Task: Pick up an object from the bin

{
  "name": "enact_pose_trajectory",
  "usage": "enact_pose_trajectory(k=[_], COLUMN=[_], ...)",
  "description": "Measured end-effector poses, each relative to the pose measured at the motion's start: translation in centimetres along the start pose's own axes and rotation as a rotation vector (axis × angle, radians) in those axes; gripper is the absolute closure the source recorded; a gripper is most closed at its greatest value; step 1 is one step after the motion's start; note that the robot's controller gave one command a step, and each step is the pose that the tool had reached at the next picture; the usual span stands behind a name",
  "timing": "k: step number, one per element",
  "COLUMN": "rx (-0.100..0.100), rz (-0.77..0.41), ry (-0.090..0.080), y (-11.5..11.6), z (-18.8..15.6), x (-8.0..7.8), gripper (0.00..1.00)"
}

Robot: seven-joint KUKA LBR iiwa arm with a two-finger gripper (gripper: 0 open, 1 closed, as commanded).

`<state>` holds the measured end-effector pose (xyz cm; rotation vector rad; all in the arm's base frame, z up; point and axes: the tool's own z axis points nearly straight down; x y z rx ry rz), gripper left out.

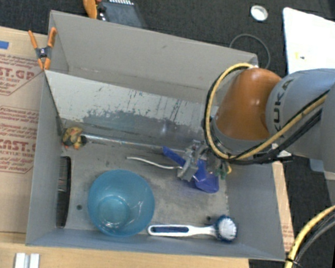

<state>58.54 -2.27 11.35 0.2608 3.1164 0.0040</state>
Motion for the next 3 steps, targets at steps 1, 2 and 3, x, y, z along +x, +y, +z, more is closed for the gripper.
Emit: enact_pose_trajectory(k=[1,2,3], rx=[-0.002,0.0,-0.001], rz=[-0.135,-0.317,-0.451], ry=[-0.002,-0.004,-0.003], y=[-1.8,-3.2,-5.6], z=[0.0,0.5,-3.1], x=[-0.2,-0.3,0.6], gripper=[1.0,1.0,1.0])
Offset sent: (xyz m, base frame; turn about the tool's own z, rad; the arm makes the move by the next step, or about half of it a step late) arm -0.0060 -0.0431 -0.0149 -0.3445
